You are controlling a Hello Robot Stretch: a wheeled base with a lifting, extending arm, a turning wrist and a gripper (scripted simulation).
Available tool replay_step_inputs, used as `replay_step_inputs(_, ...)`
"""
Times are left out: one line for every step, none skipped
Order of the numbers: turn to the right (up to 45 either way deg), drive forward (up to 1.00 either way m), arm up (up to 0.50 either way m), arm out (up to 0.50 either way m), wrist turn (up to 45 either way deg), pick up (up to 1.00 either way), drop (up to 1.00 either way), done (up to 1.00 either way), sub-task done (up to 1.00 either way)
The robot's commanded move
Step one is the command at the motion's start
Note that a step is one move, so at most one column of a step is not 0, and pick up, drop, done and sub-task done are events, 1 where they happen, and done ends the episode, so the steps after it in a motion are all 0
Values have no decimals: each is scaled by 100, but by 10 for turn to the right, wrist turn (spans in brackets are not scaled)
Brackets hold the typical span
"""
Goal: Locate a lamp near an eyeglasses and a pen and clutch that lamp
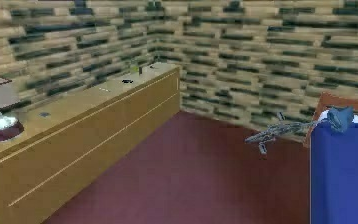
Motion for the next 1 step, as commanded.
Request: replay_step_inputs(-450, 0, 0, 0, 0, 0, 0, 0, 0)
